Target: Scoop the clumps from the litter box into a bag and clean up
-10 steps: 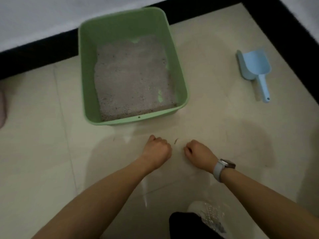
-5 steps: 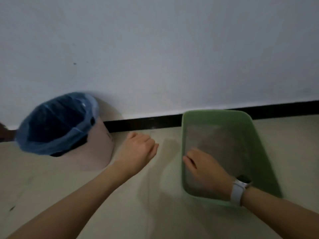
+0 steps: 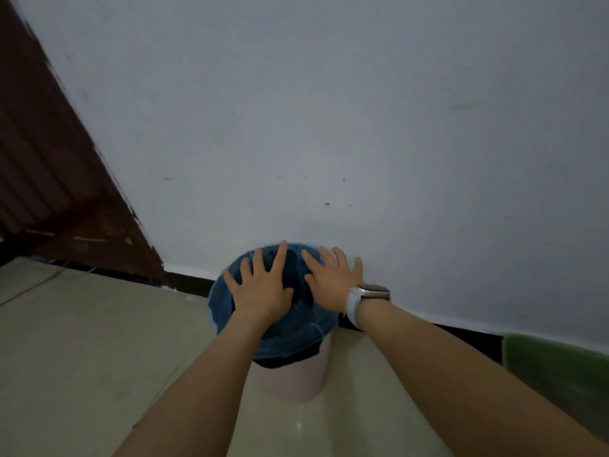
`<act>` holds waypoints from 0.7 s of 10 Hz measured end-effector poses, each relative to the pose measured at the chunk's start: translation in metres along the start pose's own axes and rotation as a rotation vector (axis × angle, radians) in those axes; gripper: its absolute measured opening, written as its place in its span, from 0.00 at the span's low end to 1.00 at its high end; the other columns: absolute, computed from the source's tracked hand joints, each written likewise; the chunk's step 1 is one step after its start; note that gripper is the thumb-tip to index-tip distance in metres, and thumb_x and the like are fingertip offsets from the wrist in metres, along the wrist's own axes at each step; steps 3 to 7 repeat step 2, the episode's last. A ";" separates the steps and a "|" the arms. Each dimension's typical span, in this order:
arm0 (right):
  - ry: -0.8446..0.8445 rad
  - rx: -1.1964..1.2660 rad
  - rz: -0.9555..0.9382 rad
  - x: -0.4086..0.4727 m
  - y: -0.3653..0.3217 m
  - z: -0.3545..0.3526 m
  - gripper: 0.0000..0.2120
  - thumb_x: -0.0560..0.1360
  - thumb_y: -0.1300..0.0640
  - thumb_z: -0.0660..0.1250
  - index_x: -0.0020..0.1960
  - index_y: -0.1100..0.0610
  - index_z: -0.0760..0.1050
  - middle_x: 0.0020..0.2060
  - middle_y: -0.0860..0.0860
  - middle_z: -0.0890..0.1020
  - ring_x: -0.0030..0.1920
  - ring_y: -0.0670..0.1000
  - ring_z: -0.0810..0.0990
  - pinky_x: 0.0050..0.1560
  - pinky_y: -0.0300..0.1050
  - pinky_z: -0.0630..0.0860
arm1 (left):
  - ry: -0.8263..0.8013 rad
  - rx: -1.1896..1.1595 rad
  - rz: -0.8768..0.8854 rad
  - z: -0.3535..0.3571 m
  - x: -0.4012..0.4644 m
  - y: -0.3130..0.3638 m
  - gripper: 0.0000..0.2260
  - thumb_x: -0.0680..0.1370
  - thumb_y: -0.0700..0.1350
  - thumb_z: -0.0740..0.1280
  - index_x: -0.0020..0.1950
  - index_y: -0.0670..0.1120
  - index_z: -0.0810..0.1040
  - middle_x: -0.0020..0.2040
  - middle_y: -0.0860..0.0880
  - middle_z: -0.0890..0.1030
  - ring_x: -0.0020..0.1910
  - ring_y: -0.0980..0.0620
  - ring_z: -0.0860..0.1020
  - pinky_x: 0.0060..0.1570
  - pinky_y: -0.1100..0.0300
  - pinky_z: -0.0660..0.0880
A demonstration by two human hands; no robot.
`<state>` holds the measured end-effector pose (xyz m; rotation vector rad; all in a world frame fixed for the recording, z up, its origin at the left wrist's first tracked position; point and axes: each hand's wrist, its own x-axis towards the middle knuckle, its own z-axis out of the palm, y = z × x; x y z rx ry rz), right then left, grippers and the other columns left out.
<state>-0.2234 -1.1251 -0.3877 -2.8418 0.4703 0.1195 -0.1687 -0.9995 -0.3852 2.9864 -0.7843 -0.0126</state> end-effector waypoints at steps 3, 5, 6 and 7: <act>-0.077 -0.008 0.018 -0.010 0.019 0.021 0.26 0.79 0.40 0.43 0.74 0.42 0.37 0.75 0.50 0.39 0.75 0.56 0.39 0.69 0.67 0.39 | 0.050 -0.095 -0.034 0.023 -0.010 -0.004 0.29 0.80 0.58 0.52 0.75 0.57 0.38 0.76 0.45 0.37 0.74 0.41 0.37 0.69 0.36 0.41; -0.077 -0.008 0.018 -0.010 0.019 0.021 0.26 0.79 0.40 0.43 0.74 0.42 0.37 0.75 0.50 0.39 0.75 0.56 0.39 0.69 0.67 0.39 | 0.050 -0.095 -0.034 0.023 -0.010 -0.004 0.29 0.80 0.58 0.52 0.75 0.57 0.38 0.76 0.45 0.37 0.74 0.41 0.37 0.69 0.36 0.41; -0.077 -0.008 0.018 -0.010 0.019 0.021 0.26 0.79 0.40 0.43 0.74 0.42 0.37 0.75 0.50 0.39 0.75 0.56 0.39 0.69 0.67 0.39 | 0.050 -0.095 -0.034 0.023 -0.010 -0.004 0.29 0.80 0.58 0.52 0.75 0.57 0.38 0.76 0.45 0.37 0.74 0.41 0.37 0.69 0.36 0.41; -0.077 -0.008 0.018 -0.010 0.019 0.021 0.26 0.79 0.40 0.43 0.74 0.42 0.37 0.75 0.50 0.39 0.75 0.56 0.39 0.69 0.67 0.39 | 0.050 -0.095 -0.034 0.023 -0.010 -0.004 0.29 0.80 0.58 0.52 0.75 0.57 0.38 0.76 0.45 0.37 0.74 0.41 0.37 0.69 0.36 0.41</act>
